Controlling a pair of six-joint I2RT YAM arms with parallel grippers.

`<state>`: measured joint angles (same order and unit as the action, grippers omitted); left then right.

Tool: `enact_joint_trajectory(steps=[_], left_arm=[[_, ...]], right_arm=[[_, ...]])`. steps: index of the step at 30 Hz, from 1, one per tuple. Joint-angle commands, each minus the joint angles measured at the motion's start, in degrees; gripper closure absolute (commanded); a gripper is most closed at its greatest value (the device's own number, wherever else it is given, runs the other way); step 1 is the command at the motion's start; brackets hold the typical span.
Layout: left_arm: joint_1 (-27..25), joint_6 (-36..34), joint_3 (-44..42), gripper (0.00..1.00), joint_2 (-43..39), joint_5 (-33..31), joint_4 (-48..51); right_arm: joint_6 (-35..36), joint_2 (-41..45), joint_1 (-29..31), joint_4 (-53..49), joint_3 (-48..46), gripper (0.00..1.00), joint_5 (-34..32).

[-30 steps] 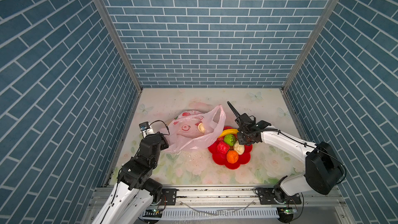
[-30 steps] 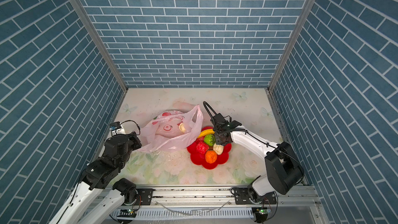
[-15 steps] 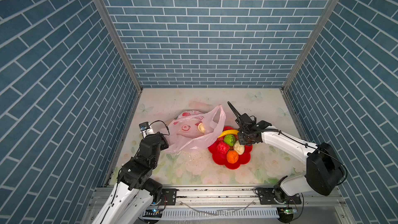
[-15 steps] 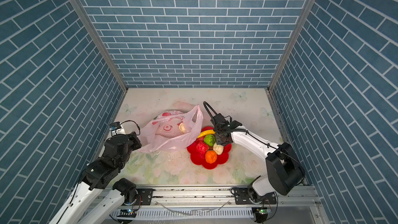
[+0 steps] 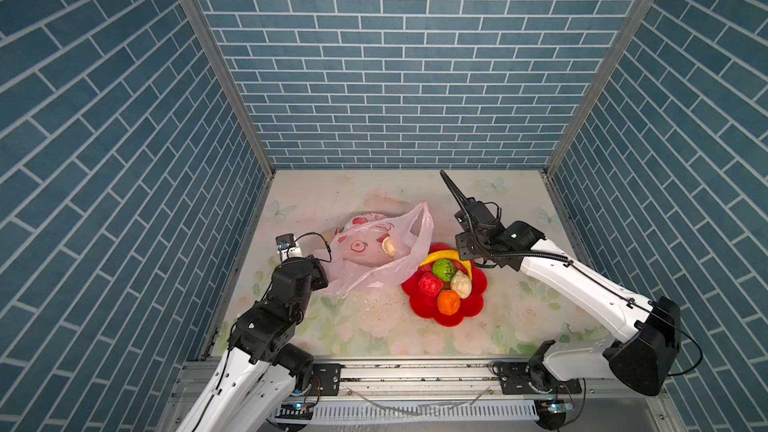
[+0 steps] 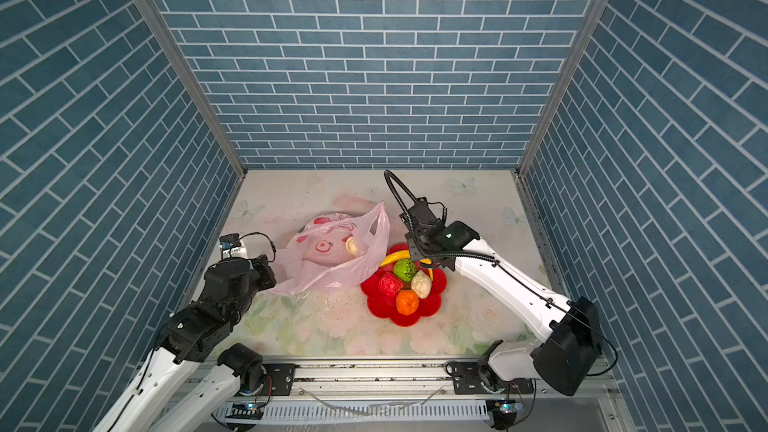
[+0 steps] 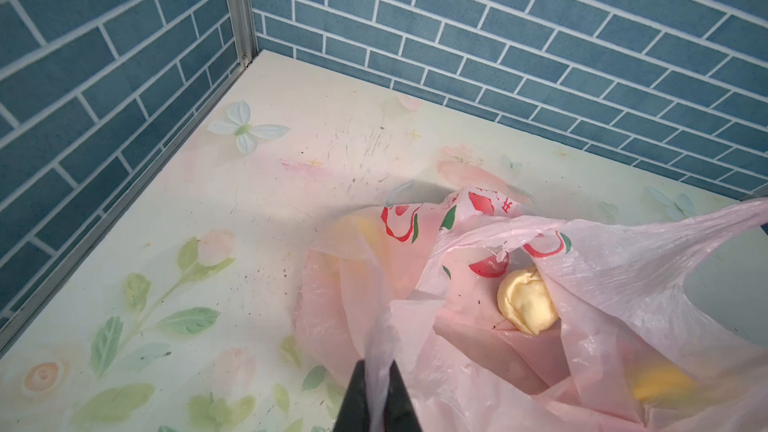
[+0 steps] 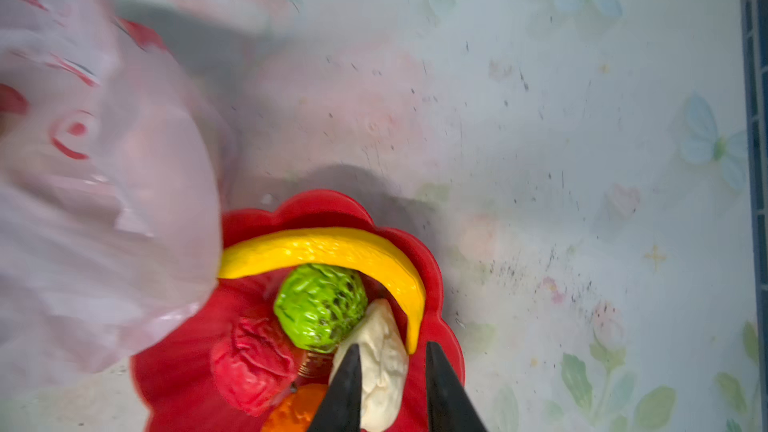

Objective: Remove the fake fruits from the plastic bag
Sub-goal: 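Move the right gripper back over the bag mouth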

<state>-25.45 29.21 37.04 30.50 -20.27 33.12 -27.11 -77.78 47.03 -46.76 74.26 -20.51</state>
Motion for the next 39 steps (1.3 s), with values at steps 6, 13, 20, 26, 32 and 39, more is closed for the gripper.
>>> enact_joint_trajectory(steps=[6, 13, 20, 26, 32, 39], left_arm=[[0.28, -1.16, -0.07, 0.90, -1.09, 4.56, 4.02], [0.23, 1.56, -1.07, 0.91, -2.50, 4.08, 7.14], [0.23, 4.26, -1.95, 0.91, -3.84, 2.18, 7.73], [0.27, 5.77, -2.23, 0.91, -4.22, 1.01, 6.91], [0.24, 6.42, -2.50, 0.91, -3.64, 0.30, 6.16], [0.28, 7.33, -2.94, 0.91, -2.82, -0.26, 6.76]], right_arm=[[5.98, -9.30, 8.16, 0.93, 20.55, 0.70, -2.90], [10.68, -25.41, 13.57, 0.29, 39.48, 0.69, 5.74], [9.07, -38.45, 14.76, 0.69, 45.76, 0.71, 14.90], [5.32, -42.81, 15.02, 1.63, 41.22, 0.73, 20.43], [3.35, -43.68, 15.20, 2.40, 34.43, 0.74, 21.79], [1.63, -44.77, 16.71, 4.09, 29.40, 0.74, 28.48]])
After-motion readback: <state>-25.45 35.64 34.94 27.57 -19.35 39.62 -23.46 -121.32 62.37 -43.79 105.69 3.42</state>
